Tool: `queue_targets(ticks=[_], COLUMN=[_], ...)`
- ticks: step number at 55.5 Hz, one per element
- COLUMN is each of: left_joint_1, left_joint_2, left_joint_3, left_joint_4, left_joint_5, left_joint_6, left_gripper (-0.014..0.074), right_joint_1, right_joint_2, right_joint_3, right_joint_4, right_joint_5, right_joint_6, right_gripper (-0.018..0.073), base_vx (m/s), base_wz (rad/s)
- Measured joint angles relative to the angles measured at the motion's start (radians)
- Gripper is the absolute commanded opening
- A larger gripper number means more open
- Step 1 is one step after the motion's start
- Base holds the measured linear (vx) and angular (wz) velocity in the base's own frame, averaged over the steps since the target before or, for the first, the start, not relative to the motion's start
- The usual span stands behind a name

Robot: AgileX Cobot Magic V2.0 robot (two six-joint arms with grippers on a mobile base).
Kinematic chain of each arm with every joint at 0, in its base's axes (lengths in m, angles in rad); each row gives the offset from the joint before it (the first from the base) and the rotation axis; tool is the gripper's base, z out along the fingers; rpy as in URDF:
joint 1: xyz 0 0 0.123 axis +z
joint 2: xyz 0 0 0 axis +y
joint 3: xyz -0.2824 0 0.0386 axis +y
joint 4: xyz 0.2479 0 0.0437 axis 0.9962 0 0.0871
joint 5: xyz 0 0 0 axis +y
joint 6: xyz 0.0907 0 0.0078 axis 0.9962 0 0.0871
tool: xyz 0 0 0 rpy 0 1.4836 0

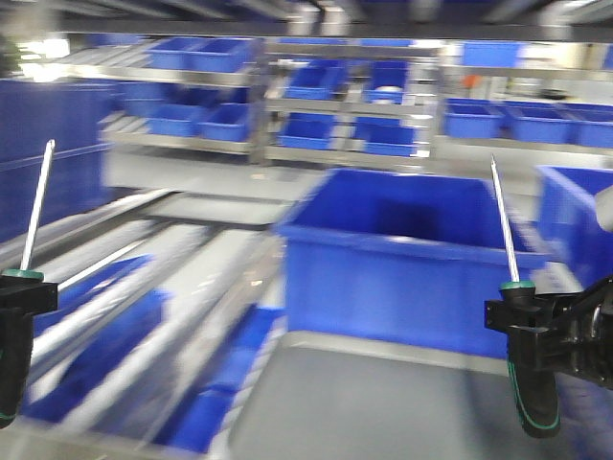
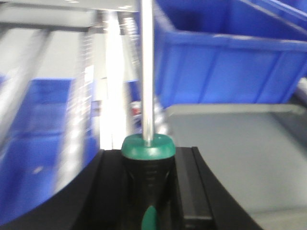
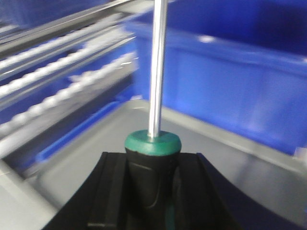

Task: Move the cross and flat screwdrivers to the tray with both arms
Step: 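Hold both screwdrivers while the base drives to the roller shelf, then lower both held screwdrivers toward the grey metal tray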

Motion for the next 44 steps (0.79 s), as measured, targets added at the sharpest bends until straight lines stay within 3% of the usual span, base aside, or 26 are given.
queue_targets(ticks=[21,44], left_joint_1=[0.000,0.000], left_joint_2=[0.000,0.000], left_joint_3=[0.000,0.000], left_joint_4=[-0.001,-0.001], left_joint_5=[0.000,0.000], left_joint_6=[0.000,0.000], left_gripper=[0.0003,0.0003], right_joint_1=[0.000,0.000], right_joint_2=[0.000,0.000], right_joint_3=[0.000,0.000], right_joint_4=[-0.002,-0.002], right_joint_5=[0.000,0.000], right_joint_6=[0.000,0.000], right_gripper=[-0.0008,-0.0008], base_vx=[0.17,0.04], base_wz=[-0.48,-0.09])
